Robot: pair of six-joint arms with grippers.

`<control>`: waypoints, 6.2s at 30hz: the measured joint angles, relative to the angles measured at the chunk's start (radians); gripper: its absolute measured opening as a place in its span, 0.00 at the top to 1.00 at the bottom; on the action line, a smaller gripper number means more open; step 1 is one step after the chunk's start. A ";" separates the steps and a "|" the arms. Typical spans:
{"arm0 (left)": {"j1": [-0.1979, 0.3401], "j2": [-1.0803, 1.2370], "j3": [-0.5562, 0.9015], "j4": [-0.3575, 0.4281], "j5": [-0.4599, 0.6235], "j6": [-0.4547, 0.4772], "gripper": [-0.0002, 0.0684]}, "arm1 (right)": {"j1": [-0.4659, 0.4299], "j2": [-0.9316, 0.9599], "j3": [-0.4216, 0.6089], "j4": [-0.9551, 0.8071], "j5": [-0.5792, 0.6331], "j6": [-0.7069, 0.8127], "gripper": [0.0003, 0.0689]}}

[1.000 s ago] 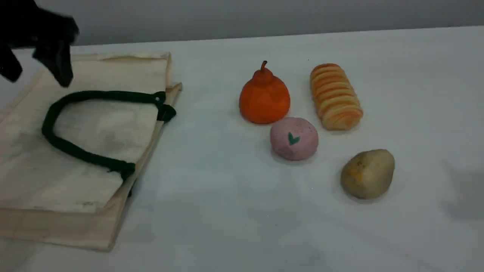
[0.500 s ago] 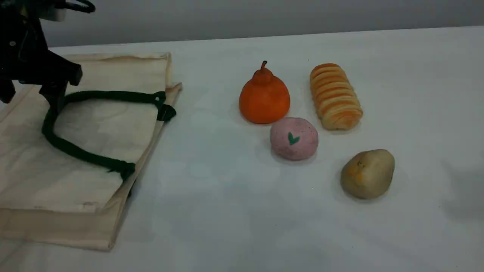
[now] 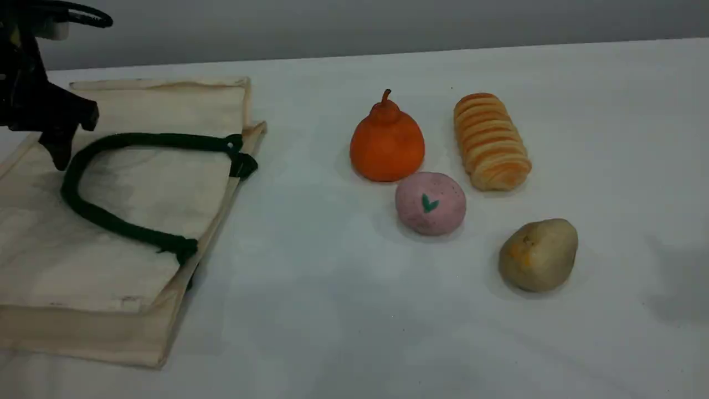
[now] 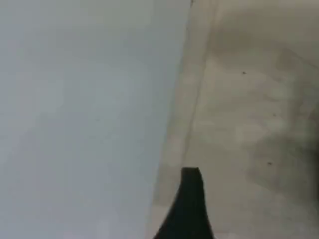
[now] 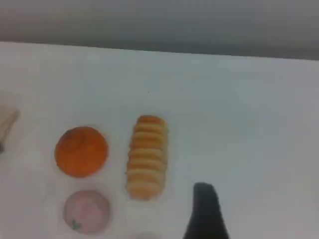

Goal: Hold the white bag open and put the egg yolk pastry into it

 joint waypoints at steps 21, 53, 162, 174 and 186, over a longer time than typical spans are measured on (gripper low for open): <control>0.000 0.098 0.000 -0.107 -0.105 0.077 0.14 | 0.000 0.000 0.000 0.019 0.008 0.000 0.33; 0.000 0.067 -0.088 -0.217 0.006 0.222 0.85 | 0.000 0.000 0.000 0.019 0.008 -0.001 0.33; -0.204 -0.394 -0.614 -0.932 0.612 1.175 0.85 | 0.132 0.944 0.052 0.379 -0.169 -0.302 0.29; -0.204 -0.394 -0.614 -0.931 0.612 1.175 0.85 | 0.132 0.945 0.052 0.473 -0.146 -0.318 0.16; -0.204 -0.394 -0.614 -0.931 0.612 1.174 0.85 | 0.160 0.959 0.052 0.483 -0.174 -0.318 0.16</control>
